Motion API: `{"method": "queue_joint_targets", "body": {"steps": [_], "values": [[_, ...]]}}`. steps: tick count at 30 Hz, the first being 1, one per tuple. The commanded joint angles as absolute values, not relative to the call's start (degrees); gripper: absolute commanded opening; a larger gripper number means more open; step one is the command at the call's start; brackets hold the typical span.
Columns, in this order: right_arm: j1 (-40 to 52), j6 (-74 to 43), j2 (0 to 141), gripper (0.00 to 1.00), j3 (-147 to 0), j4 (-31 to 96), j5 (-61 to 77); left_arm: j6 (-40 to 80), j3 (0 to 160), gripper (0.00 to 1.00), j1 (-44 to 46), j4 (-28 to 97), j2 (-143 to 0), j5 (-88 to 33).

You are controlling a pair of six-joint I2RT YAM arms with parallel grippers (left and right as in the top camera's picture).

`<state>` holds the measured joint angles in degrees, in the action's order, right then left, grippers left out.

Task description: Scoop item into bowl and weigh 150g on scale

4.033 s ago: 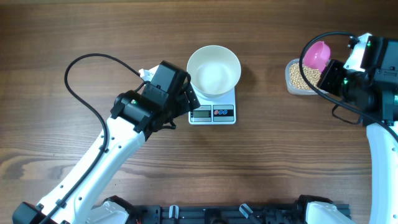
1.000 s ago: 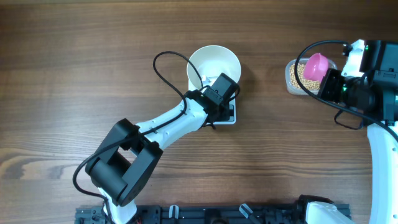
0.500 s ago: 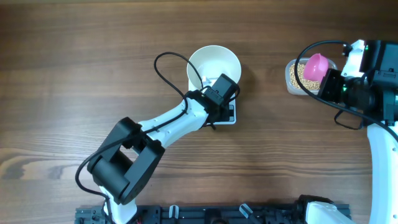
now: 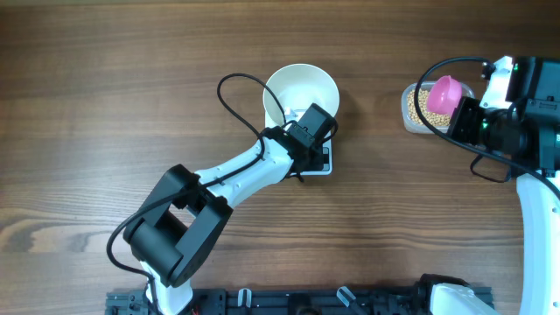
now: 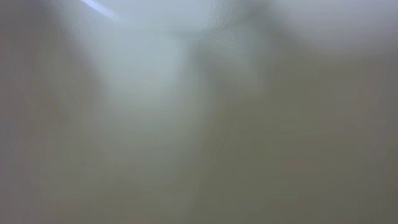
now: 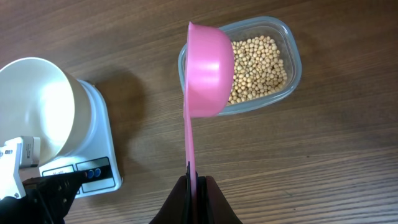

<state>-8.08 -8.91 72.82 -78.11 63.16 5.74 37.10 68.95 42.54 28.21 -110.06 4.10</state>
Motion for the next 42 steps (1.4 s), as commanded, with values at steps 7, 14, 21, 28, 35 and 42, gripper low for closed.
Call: {"method": "queue_joint_targets", "body": {"steps": [7,14,21,28,35,42], "values": [[-8.3,-9.0,72.8,0.04,-78.9,63.1,6.0,36.2,68.9,0.04,42.5,29.3,-112.7,3.5],[-8.3,-9.0,72.8,0.04,-78.9,63.1,6.0,36.2,68.9,0.04,42.5,28.9,-112.8,3.6],[-8.3,-9.0,72.8,0.04,-78.9,63.1,6.0,36.2,68.9,0.04,42.5,29.0,-112.7,3.5],[-8.3,-9.1,72.8,0.04,-78.9,63.7,6.0,36.2,69.0,0.04,42.5,29.3,-106.3,3.4],[-8.3,-9.1,72.8,0.04,-78.9,64.6,6.0,36.2,69.0,0.04,42.5,30.6,-92.3,2.8],[-8.3,-9.0,72.8,0.04,-78.9,66.6,6.0,36.2,69.0,0.04,38.2,37.3,-76.3,4.4]]}}
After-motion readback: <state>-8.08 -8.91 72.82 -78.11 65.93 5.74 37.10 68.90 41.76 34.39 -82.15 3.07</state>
